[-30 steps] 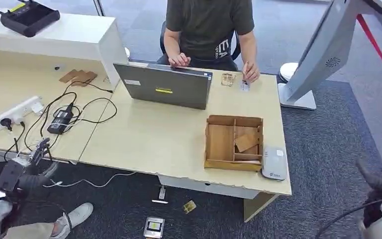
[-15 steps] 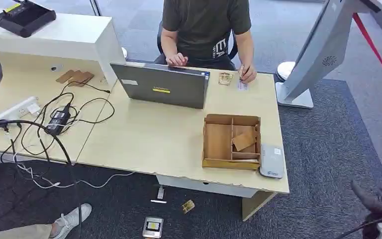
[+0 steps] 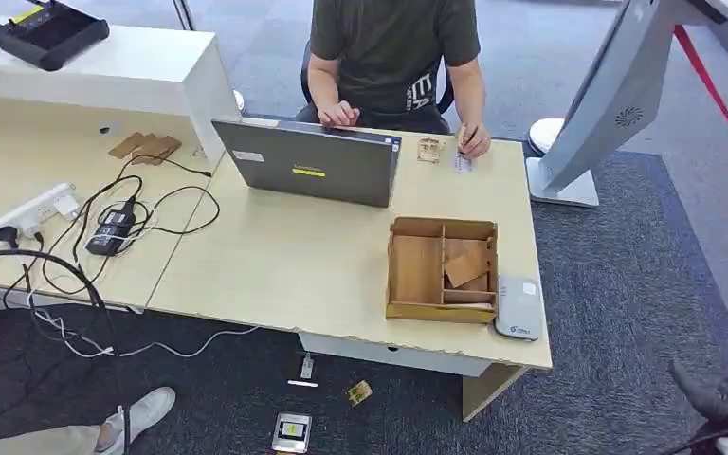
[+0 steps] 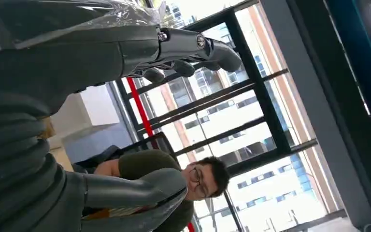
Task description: Pass the card to the sensor for recognition and then transmit it.
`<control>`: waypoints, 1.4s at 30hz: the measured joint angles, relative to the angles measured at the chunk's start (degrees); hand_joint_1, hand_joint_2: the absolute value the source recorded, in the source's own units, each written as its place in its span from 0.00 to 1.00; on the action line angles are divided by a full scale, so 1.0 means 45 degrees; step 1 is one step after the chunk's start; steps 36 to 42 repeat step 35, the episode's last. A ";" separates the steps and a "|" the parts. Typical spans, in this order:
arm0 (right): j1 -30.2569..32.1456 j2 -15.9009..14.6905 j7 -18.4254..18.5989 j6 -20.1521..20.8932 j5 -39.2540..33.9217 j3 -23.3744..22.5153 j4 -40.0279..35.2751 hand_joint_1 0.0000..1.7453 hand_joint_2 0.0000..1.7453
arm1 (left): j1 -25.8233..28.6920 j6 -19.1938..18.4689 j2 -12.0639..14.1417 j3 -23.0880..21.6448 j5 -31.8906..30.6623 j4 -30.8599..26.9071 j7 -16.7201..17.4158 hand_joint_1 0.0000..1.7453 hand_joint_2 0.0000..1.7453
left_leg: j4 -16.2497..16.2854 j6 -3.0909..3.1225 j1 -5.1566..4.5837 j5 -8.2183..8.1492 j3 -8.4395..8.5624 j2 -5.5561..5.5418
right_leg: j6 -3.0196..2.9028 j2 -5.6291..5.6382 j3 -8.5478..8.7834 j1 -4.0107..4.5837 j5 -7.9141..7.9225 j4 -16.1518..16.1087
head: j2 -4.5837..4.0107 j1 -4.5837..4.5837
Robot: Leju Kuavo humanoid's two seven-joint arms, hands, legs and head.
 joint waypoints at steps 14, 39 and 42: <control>0.0013 0.0112 0.0126 -0.0306 -0.0044 0.0034 0.0418 0.00 1.00 | -0.0047 0.2192 0.0715 0.3659 0.1598 0.8055 -0.2821 0.00 1.00 | -0.0010 -0.0008 0.0014 0.0000 -0.0027 0.0011 | -0.0022 0.0002 -0.0028 0.0020 -0.0014 0.0046 | 0.0000 -0.0005; 0.0069 -0.0267 0.1025 -0.0209 -0.0219 0.0053 0.0947 0.00 1.00 | 0.0310 0.6688 0.1938 0.9795 0.0084 0.8130 -0.1492 0.00 1.00 | -0.0008 -0.0022 0.0000 -0.0004 -0.0012 -0.0099 | -0.0009 -0.0101 0.0018 0.0003 -0.0046 0.0025 | 0.0000 0.0005; 0.0069 -0.0267 0.1025 -0.0209 -0.0219 0.0053 0.0947 0.00 1.00 | 0.0310 0.6688 0.1938 0.9795 0.0084 0.8130 -0.1492 0.00 1.00 | -0.0008 -0.0022 0.0000 -0.0004 -0.0012 -0.0099 | -0.0009 -0.0101 0.0018 0.0003 -0.0046 0.0025 | 0.0000 0.0005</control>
